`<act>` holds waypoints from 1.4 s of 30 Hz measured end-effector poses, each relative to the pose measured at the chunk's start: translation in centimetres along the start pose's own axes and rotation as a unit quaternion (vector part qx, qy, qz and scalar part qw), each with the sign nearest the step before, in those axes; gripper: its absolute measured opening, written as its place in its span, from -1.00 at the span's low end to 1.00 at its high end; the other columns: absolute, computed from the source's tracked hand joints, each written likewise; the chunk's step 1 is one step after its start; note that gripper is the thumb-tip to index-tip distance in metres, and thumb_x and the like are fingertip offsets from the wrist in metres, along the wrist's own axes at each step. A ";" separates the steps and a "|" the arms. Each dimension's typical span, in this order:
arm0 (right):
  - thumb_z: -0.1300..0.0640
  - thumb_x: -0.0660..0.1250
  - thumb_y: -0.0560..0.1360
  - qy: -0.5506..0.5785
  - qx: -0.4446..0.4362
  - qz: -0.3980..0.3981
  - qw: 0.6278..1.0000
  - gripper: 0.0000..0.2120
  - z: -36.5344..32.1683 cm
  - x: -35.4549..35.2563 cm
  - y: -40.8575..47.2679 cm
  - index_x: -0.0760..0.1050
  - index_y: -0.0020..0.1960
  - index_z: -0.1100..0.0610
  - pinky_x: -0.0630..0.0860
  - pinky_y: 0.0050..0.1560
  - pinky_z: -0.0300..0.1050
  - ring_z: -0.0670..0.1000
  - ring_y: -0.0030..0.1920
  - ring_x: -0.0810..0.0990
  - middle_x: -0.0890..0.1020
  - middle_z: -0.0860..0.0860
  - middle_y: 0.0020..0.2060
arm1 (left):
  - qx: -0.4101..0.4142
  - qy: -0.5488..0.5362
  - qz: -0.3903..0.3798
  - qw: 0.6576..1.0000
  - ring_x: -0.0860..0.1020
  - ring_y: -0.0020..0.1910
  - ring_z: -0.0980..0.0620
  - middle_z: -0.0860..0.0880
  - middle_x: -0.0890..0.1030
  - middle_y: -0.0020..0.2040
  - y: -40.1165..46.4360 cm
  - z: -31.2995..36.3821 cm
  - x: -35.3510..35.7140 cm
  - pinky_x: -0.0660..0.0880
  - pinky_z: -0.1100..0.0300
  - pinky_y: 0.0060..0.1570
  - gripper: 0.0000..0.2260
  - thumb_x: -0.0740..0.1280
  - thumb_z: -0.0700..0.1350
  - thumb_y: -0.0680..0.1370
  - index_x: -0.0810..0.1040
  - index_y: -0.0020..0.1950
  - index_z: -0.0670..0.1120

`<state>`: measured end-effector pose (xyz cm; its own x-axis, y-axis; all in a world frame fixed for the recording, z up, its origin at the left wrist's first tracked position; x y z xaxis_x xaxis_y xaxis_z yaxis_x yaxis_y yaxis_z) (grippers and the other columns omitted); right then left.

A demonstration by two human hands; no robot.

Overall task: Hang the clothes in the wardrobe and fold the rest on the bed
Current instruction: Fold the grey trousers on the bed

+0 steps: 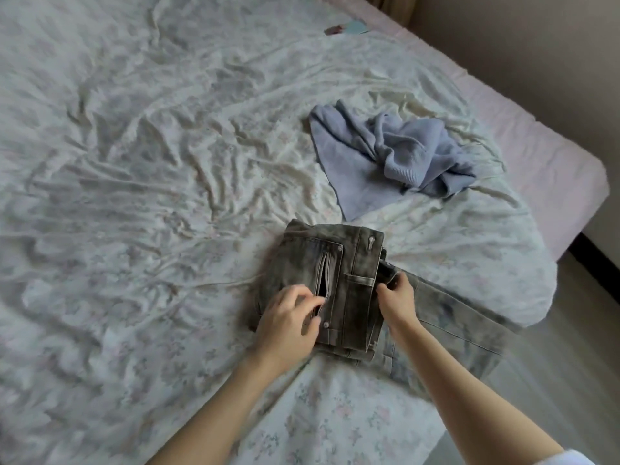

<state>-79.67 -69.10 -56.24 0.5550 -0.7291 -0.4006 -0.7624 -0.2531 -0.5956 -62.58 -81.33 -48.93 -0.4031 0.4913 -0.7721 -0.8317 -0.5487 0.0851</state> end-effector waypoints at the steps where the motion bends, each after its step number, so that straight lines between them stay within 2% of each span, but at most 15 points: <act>1: 0.32 0.14 0.48 -0.035 0.009 0.006 0.999 -0.79 0.5 -0.1 0.2 0.39 0.10 0.21 0.33 -0.29 -0.11 0.06 -0.23 0.46 0.52 0.12 -0.16 | -0.025 0.052 0.014 0.998 0.46 0.25 -0.11 -0.15 0.52 0.19 0.4 -1.1 -0.1 0.45 -0.08 0.18 -0.60 0.35 -0.04 0.44 0.55 0.26 -0.10; 3: 0.31 0.14 0.48 -0.087 0.021 0.049 0.995 -0.79 1.5 -1.2 -0.1 0.39 0.10 0.20 0.33 -0.22 -0.07 0.11 -0.13 0.47 0.51 0.09 -0.15 | -0.114 0.142 -0.112 0.977 0.05 0.50 -0.19 -0.16 0.14 0.52 0.9 -4.3 2.7 0.07 -0.24 0.43 -0.36 0.25 0.20 0.50 0.14 0.53 0.08; 5: 0.33 0.17 0.46 -0.130 -0.021 0.130 0.983 -0.70 0.9 -2.9 -1.1 0.39 0.18 0.19 0.36 -0.03 -0.04 0.13 0.04 0.48 0.51 0.09 0.02 | -0.138 0.216 -0.228 0.939 -0.36 0.48 -0.20 -0.06 -0.30 0.54 -0.1 -6.5 6.4 -0.22 -0.29 0.39 -0.25 0.13 0.38 0.47 -0.20 0.51 0.23; 8: 0.35 0.24 0.40 -0.246 -0.290 0.183 0.907 -0.55 -5.4 -1.2 -3.3 0.41 0.27 0.16 0.30 0.24 0.15 0.15 0.23 0.41 0.49 0.12 0.18 | -0.097 0.265 -0.268 0.921 -0.55 0.34 -0.29 -0.05 -0.50 0.43 -1.1 -6.8 9.1 -0.41 -0.39 0.24 -0.34 -0.03 0.41 0.47 -0.17 0.50 0.27; 9: 0.32 0.25 0.39 -0.293 -0.376 0.160 0.864 -0.53 -7.4 1.0 -3.9 0.41 0.30 0.15 0.26 0.30 0.23 0.16 0.27 0.40 0.48 0.13 0.22 | -0.080 0.278 -0.267 0.919 -0.47 0.38 -0.33 -0.08 -0.43 0.47 -1.2 -6.5 9.1 -0.38 -0.43 0.23 -0.39 -0.06 0.40 0.48 -0.07 0.50 0.29; 11: 0.16 0.20 0.46 -0.414 -0.456 0.079 0.784 -0.50 -9.1 6.3 -3.7 0.33 0.41 0.09 0.00 0.41 0.36 0.17 0.43 0.27 0.38 0.11 0.38 | -0.040 0.291 -0.250 0.923 -0.02 0.47 -0.40 -0.16 0.05 0.55 -1.4 -5.8 8.5 -0.03 -0.52 0.27 -0.48 -0.02 0.35 0.48 0.32 0.40 0.28; 14: -0.10 -0.07 0.61 -0.574 -0.397 -0.014 0.716 -0.46 -5.9 9.8 -0.3 -0.07 0.54 -0.03 -0.31 0.40 0.36 0.11 0.53 -0.12 0.03 0.01 0.54 | 0.026 0.290 -0.239 0.926 0.31 0.39 -0.33 -0.14 0.38 0.42 -2.5 -5.3 7.9 0.28 -0.45 0.18 -0.52 0.05 0.29 0.46 0.54 0.25 0.19; 18: -0.15 -0.27 0.60 -0.627 -0.281 -0.017 0.726 -0.48 -0.6 6.1 3.7 -0.42 0.44 -0.05 -0.34 0.38 0.36 0.10 0.51 -0.30 -0.24 -0.06 0.52 | -0.013 0.254 -0.218 0.942 0.34 0.40 -0.22 -0.13 0.37 0.43 -1.8 -5.7 7.0 0.25 -0.36 0.23 -0.50 0.03 0.20 0.52 0.41 0.39 0.08; 22: -0.10 -0.23 0.60 -0.612 -0.266 -0.016 0.745 -0.45 -0.6 5.9 3.2 -0.41 0.46 0.05 -0.39 0.39 0.31 0.06 0.49 -0.36 -0.29 0.03 0.50 | -0.041 0.249 -0.188 0.949 -0.18 0.52 -0.13 -0.04 -0.12 0.55 3.3 -6.3 7.5 -0.18 -0.25 0.41 -0.46 -0.10 0.21 0.59 -0.12 0.52 0.07; 26: -0.18 -0.25 0.58 -0.542 -0.246 -0.052 0.802 -0.39 0.7 7.2 0.6 -0.32 0.49 0.12 -0.46 0.39 0.14 0.02 0.42 -0.48 -0.37 0.01 0.45 | -0.067 0.276 -0.213 0.935 -0.30 0.51 -0.09 0.02 -0.28 0.54 8.7 -8.2 9.5 -0.22 -0.25 0.42 -0.48 -0.15 0.20 0.62 -0.35 0.47 0.13; 29: -0.20 -0.18 0.58 -0.522 -0.222 -0.089 0.819 -0.34 2.5 8.0 -1.1 -0.29 0.52 0.13 -0.43 0.43 0.08 0.02 0.41 -0.48 -0.33 0.04 0.48 | -0.117 0.246 -0.250 0.929 -0.31 0.51 -0.06 0.00 -0.32 0.54 9.6 -9.8 10.3 -0.15 -0.25 0.43 -0.46 -0.14 0.23 0.61 -0.34 0.49 0.16; 32: -0.17 -0.11 0.60 -0.511 -0.211 -0.101 0.827 -0.34 3.0 7.9 -1.8 -0.28 0.53 0.15 -0.35 0.46 0.05 0.04 0.44 -0.44 -0.31 0.08 0.50 | -0.206 0.181 -0.200 0.940 -0.20 0.52 -0.14 -0.10 -0.25 0.55 8.5 -10.7 8.3 -0.04 -0.16 0.44 -0.25 0.02 0.34 0.53 -0.31 0.52 0.05; 36: -0.09 -0.03 0.62 -0.499 -0.206 -0.113 0.834 -0.36 3.0 7.3 -2.7 -0.24 0.53 0.15 -0.26 0.47 0.06 0.06 0.50 -0.34 -0.27 0.07 0.52 | -0.360 0.118 -0.137 0.915 0.30 0.38 -0.23 -0.24 0.27 0.44 4.3 -13.1 5.0 0.32 -0.06 0.28 -0.02 0.28 0.39 0.38 -0.10 0.55 -0.13; 40: 0.05 0.04 0.61 -0.418 -0.187 -0.130 0.879 -0.43 2.5 6.8 -3.5 -0.07 0.55 0.13 -0.16 0.50 0.04 0.07 0.52 -0.23 -0.14 0.07 0.54 | -0.382 0.044 -0.185 0.904 0.43 0.29 -0.16 -0.15 0.47 0.33 4.8 -14.6 3.7 0.42 0.03 0.15 -0.24 0.37 0.31 0.38 0.32 0.41 -0.13; 42: 0.08 0.04 0.62 -0.343 -0.169 -0.135 0.914 -0.48 2.0 6.3 -3.7 0.03 0.54 0.14 -0.16 0.49 -0.06 0.05 0.53 -0.19 -0.06 0.07 0.54 | -0.353 0.028 -0.189 0.916 0.34 0.35 -0.15 -0.12 0.43 0.36 5.5 -13.7 3.1 0.37 0.02 0.18 -0.29 0.37 0.27 0.41 0.32 0.41 -0.11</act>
<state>-72.74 -71.47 -57.98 0.7283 -0.0691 -0.6818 -0.5611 -0.6314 -0.5353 -63.15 -92.06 -59.53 -0.1014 0.7120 -0.6948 -0.4454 -0.6570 -0.6083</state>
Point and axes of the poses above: each hand's wrist, its own y-axis towards the middle knuckle, its own x-axis out of the palm, z = x × y, the point moved 10 cm from there along y, towards the middle knuckle
